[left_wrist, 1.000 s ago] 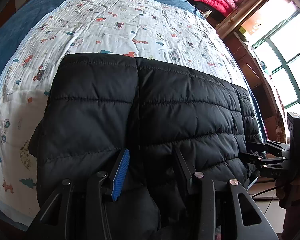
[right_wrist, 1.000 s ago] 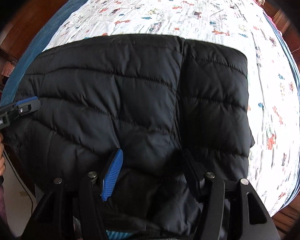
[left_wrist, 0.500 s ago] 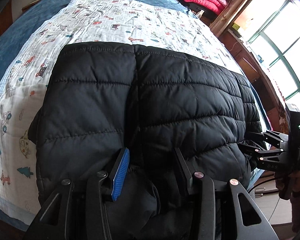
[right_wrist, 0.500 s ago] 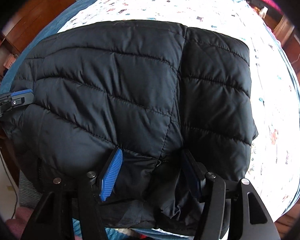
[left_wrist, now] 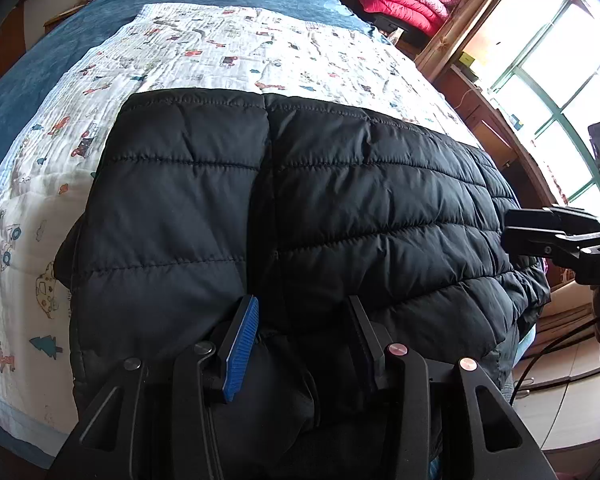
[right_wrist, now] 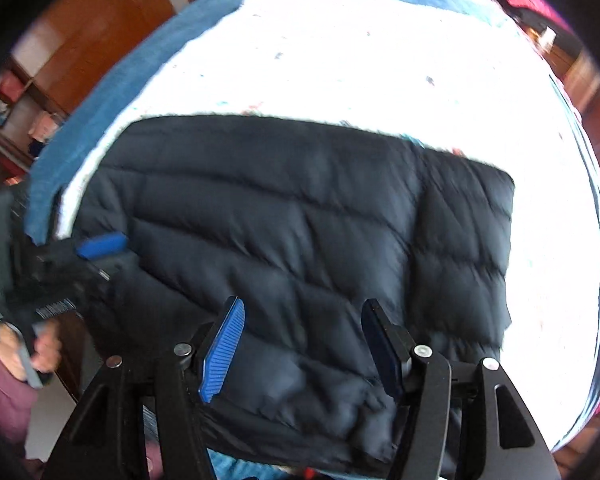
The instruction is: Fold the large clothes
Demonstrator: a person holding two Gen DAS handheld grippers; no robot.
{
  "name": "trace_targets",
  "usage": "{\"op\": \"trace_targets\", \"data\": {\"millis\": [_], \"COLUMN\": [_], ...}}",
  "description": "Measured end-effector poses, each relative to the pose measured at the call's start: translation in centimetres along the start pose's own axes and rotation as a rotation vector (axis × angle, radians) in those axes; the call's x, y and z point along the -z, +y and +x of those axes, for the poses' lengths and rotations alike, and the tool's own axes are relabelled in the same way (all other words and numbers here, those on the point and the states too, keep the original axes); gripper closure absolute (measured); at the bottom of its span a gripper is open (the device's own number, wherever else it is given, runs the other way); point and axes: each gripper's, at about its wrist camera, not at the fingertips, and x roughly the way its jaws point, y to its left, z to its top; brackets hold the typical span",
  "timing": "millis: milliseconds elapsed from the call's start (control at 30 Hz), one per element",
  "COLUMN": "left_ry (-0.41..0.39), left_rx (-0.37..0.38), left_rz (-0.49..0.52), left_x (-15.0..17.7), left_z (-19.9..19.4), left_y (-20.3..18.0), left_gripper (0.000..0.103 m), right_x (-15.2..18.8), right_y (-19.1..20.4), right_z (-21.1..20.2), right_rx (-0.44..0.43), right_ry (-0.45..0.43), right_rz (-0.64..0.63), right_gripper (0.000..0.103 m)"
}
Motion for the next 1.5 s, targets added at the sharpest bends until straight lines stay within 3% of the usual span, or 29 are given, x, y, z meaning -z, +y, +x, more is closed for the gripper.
{"op": "trace_targets", "data": {"millis": [200, 300, 433, 700, 800, 1167, 1367, 1500], "left_ry": [0.003, 0.0, -0.003, -0.063, -0.052, -0.044, -0.038, -0.028], "left_rx": [0.024, 0.054, 0.085, 0.041, 0.035, 0.113, 0.135, 0.109], "left_rz": [-0.008, -0.027, -0.056, -0.083, -0.117, -0.212, -0.242, -0.22], "left_x": [-0.1, -0.3, -0.7, -1.8, -1.3, 0.2, 0.4, 0.1], "left_z": [-0.3, -0.5, -1.4, -4.6, -4.5, -2.3, -2.3, -2.2], "left_y": [0.7, 1.3, 1.8, 1.9, 3.2, 6.6, 7.7, 7.4], "left_gripper": [0.056, 0.056, 0.056, 0.056, 0.056, 0.063, 0.069, 0.069], "right_x": [-1.5, -1.0, -0.9, 0.3, 0.2, 0.6, 0.8, 1.7], "right_y": [5.0, 5.8, 6.2, 6.4, 6.6, 5.2, 2.2, -1.6], "right_z": [4.1, 5.8, 7.2, 7.5, 7.9, 7.0, 2.8, -0.9], "right_rx": [0.03, 0.1, 0.115, 0.111, 0.104, 0.079, -0.046, -0.04], "right_ry": [0.072, 0.091, 0.09, 0.08, 0.077, 0.064, 0.046, 0.007], "right_rz": [-0.117, -0.18, -0.187, -0.19, -0.189, -0.19, -0.089, -0.034], "right_gripper": [0.036, 0.034, 0.032, 0.032, 0.032, 0.031, 0.031, 0.031]}}
